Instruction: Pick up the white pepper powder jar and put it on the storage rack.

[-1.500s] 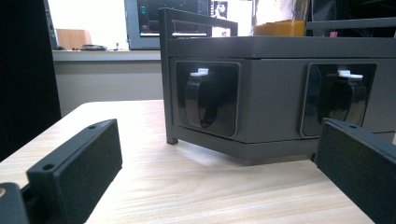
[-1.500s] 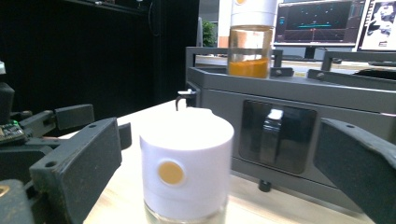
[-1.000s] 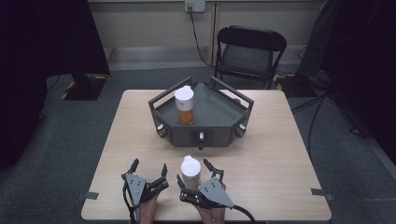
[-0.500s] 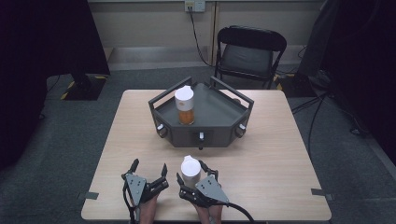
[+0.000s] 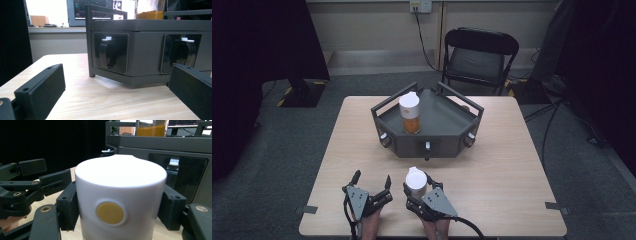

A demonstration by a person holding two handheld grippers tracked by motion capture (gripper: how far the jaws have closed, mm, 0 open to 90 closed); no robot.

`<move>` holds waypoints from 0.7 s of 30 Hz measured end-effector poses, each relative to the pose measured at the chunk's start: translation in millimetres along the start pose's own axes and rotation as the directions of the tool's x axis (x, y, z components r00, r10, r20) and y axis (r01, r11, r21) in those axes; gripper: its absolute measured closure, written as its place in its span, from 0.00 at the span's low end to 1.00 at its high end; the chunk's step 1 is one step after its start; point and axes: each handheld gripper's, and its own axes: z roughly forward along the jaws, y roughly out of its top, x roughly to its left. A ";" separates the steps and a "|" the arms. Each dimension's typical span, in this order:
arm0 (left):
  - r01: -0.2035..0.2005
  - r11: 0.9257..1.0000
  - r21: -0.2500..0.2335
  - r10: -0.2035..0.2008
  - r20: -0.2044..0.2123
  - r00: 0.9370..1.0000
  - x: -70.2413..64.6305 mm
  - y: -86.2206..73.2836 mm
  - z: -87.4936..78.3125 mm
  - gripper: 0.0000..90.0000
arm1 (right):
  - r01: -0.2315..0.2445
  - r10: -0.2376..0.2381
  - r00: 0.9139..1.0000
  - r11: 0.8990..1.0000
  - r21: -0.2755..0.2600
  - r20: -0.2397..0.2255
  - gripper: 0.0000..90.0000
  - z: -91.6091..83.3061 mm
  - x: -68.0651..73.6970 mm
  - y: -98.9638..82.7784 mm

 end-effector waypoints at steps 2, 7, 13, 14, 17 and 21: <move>0.000 1.000 0.000 0.000 0.000 1.000 0.0 0.0 0.0 0.00 | 0.000 0.000 1.000 1.000 0.001 0.000 0.33 -0.1 -0.1 0.2; 0.000 1.000 0.000 0.000 0.000 1.000 0.0 0.0 0.0 0.00 | -0.005 0.005 1.000 1.000 0.007 0.004 0.33 -0.1 0.2 2.0; 0.000 1.000 0.000 0.000 0.000 1.000 0.0 0.0 0.0 0.00 | -0.004 0.004 1.000 1.000 -0.003 0.002 0.33 -2.6 -2.0 3.2; 0.000 1.000 0.000 0.000 0.000 1.000 0.0 0.0 0.0 0.00 | -0.004 0.004 1.000 1.000 -0.006 0.001 0.33 -3.3 -2.4 3.3; 0.000 1.000 0.000 0.000 0.000 1.000 0.0 0.0 0.0 0.00 | -0.004 0.004 1.000 1.000 -0.020 -0.002 0.33 -7.3 -3.9 4.0; 0.000 1.000 0.000 0.000 0.000 1.000 0.0 0.0 0.0 0.00 | -0.014 0.013 1.000 1.000 -0.014 -0.007 0.33 -7.6 -5.8 6.5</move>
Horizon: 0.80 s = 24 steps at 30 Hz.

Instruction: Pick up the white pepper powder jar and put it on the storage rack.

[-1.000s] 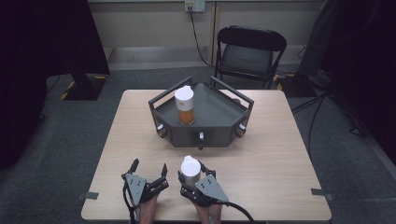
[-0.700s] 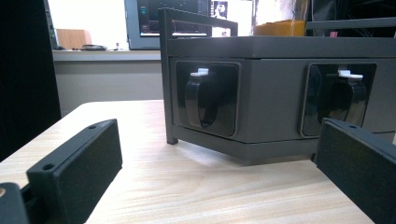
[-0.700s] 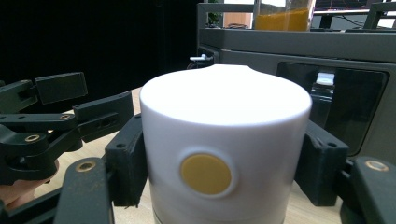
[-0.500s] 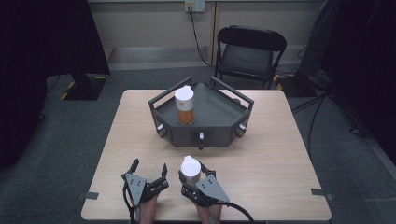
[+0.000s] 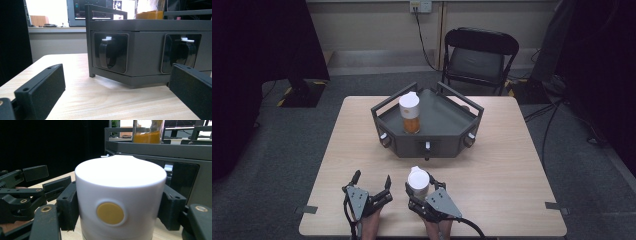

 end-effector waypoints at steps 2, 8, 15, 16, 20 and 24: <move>0.000 1.000 0.000 0.000 0.000 1.000 0.0 0.0 0.0 0.00 | -0.004 0.004 1.000 1.000 0.004 -0.003 0.33 -0.1 -1.5 2.6; 0.000 1.000 0.000 0.000 0.000 1.000 0.0 0.1 0.0 0.00 | 0.006 -0.005 1.000 1.000 0.013 -0.016 0.33 -4.0 -6.9 9.6; 0.000 1.000 0.000 0.000 -0.001 1.000 -0.1 0.0 0.0 0.00 | 0.006 -0.005 1.000 1.000 0.018 -0.021 0.33 -7.5 -16.3 19.0; 0.000 1.000 0.000 0.000 -0.001 1.000 -0.1 0.0 0.0 0.00 | 0.002 -0.002 1.000 1.000 0.022 -0.022 0.33 -8.1 -17.9 21.0; 0.000 1.000 0.000 0.000 -0.001 1.000 -0.1 0.0 0.0 0.00 | -0.006 0.006 1.000 1.000 0.028 -0.019 0.33 -9.1 -24.0 25.8; 0.000 1.000 0.000 0.000 -0.002 1.000 -0.3 0.1 0.0 0.00 | -0.004 0.005 1.000 0.999 0.040 -0.019 0.33 -8.1 -29.3 31.4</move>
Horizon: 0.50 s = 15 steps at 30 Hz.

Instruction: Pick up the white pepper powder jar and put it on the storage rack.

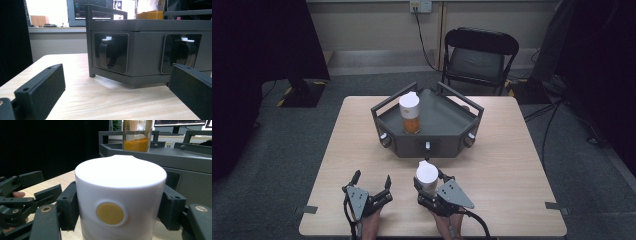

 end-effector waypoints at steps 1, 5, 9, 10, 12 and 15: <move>0.000 1.000 0.000 0.000 0.000 1.000 0.0 0.0 0.0 0.00 | -0.001 0.001 1.000 1.000 0.001 -0.001 0.33 0.1 -1.9 1.8; 0.000 1.000 0.000 0.000 0.000 1.000 0.0 0.0 0.0 0.00 | -0.006 0.006 1.000 1.000 -0.002 -0.002 0.33 0.5 -7.2 6.8; 0.000 1.000 0.000 0.000 0.000 1.000 -0.1 0.0 0.0 0.00 | -0.017 0.017 1.000 1.000 0.001 0.000 0.33 1.8 -11.3 12.5; 0.000 1.000 0.000 0.000 -0.001 1.000 -0.1 0.0 0.0 0.00 | -0.016 0.016 1.000 1.000 -0.001 0.001 0.33 2.1 -12.4 13.5; 0.000 1.000 0.000 0.000 0.000 1.000 -0.1 0.0 0.0 0.00 | -0.017 0.017 1.000 1.000 -0.003 0.001 0.33 2.5 -14.5 16.9; 0.000 1.000 0.000 0.000 0.000 1.000 -0.1 0.0 0.0 0.00 | -0.017 0.017 1.000 1.000 -0.005 0.000 0.33 3.5 -17.3 22.0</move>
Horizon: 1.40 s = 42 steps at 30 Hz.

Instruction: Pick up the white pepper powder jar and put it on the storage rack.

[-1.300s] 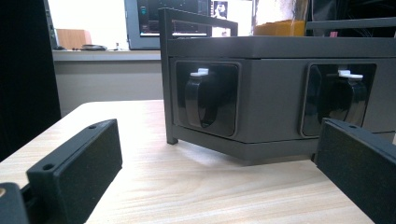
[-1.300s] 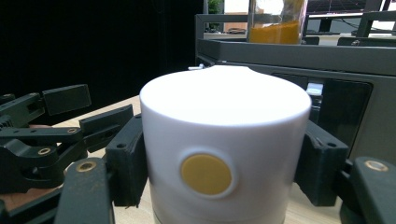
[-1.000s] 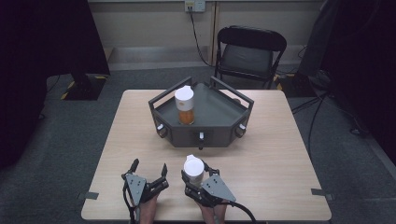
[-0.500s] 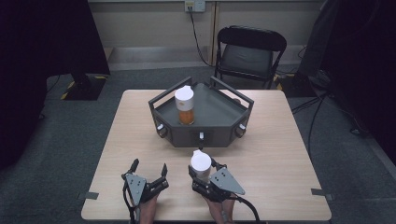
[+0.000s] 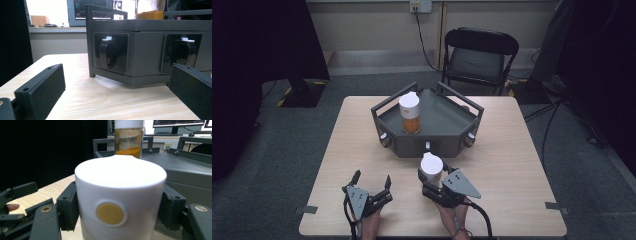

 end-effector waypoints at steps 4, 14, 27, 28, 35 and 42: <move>0.000 1.000 0.000 0.000 0.000 1.000 0.0 0.0 0.0 0.00 | 0.014 -0.014 1.000 1.000 -0.003 -0.001 0.33 0.9 -1.4 6.0; 0.000 1.000 0.000 0.000 -0.002 1.000 -0.4 0.0 0.0 0.00 | 0.028 -0.028 1.000 1.000 -0.009 0.007 0.33 9.2 -9.0 22.8; 0.002 1.000 -0.001 -0.002 -0.002 1.000 -0.5 -0.1 0.0 0.00 | 0.020 -0.019 0.999 0.999 -0.025 0.026 0.33 25.8 -17.3 47.3; 0.001 1.000 -0.001 -0.001 -0.002 1.000 -0.5 -0.1 0.0 0.00 | 0.021 -0.020 0.999 0.999 -0.025 0.029 0.33 27.2 -17.9 49.3; 0.001 1.000 0.000 -0.001 -0.008 1.000 -1.2 0.0 -0.2 0.00 | -0.001 0.003 0.999 0.999 -0.035 0.042 0.33 32.2 -26.9 61.2; 0.001 1.000 0.000 -0.001 -0.008 1.000 -1.2 0.0 -0.1 0.00 | 0.006 -0.004 0.997 0.999 -0.033 0.077 0.33 40.9 -34.1 76.2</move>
